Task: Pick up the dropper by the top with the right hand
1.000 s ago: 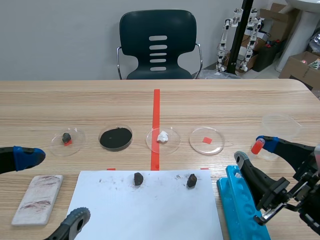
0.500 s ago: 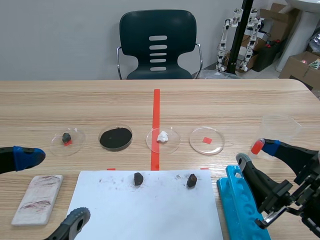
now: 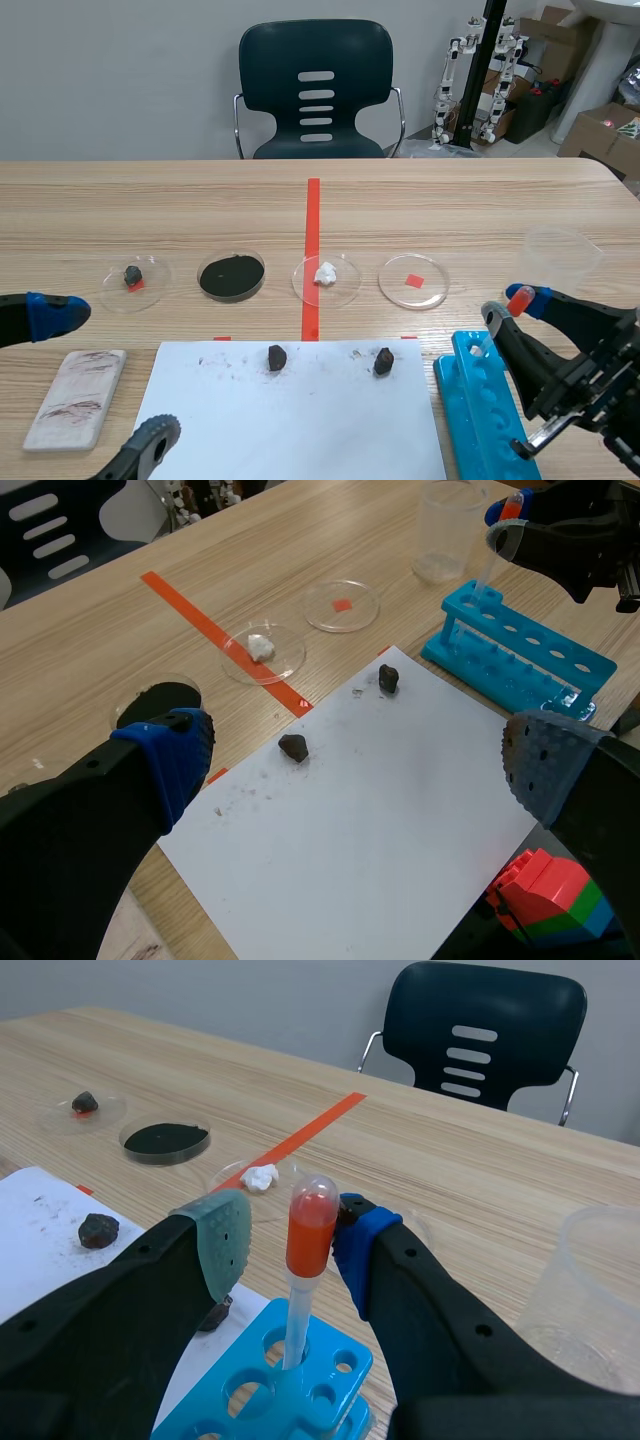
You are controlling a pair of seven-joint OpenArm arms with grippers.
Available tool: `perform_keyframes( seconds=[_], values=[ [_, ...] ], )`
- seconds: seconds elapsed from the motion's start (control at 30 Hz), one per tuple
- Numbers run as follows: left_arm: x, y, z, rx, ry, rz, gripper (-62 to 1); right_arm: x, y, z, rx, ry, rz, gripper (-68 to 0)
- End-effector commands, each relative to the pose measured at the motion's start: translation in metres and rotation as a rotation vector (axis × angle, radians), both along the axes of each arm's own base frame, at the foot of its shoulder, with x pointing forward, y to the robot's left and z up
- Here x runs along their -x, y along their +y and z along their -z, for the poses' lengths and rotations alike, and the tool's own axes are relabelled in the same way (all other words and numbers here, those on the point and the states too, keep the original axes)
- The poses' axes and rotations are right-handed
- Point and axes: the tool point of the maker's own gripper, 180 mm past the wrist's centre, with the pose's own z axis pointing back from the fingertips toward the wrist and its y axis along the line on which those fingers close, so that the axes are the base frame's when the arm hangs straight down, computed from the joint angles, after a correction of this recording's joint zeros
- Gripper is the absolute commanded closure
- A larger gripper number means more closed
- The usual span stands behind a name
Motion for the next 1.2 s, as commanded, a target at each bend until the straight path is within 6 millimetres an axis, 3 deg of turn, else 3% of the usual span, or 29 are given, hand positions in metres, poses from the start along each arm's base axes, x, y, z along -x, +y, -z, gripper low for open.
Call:
perform_keyframes(
  seconds=[0.0,0.17,0.3,0.43,0.57,1.17],
  values=[
    [-0.003,0.001,-0.005,0.014,-0.020,-0.008,-60.5,-0.003,-0.003,-0.010,-0.018,-0.031,0.009,-19.9],
    [-0.003,0.001,-0.005,0.014,-0.020,-0.008,-60.5,-0.003,-0.003,-0.010,-0.017,-0.031,0.008,-13.9],
    [-0.003,0.001,-0.005,0.014,-0.020,-0.008,-60.5,-0.003,-0.003,-0.010,-0.017,-0.031,0.008,-13.8],
    [-0.003,0.001,-0.005,0.014,-0.020,-0.008,-60.5,-0.001,-0.005,-0.008,-0.010,-0.024,0.006,-14.6],
    [-0.003,0.001,-0.005,0.014,-0.020,-0.008,-60.5,0.003,-0.008,-0.010,-0.014,-0.032,0.005,-22.2],
    [-0.003,0.001,-0.005,0.014,-0.020,-0.008,-60.5,0.003,-0.010,-0.010,0.001,-0.029,-0.002,-21.3]
  ],
)
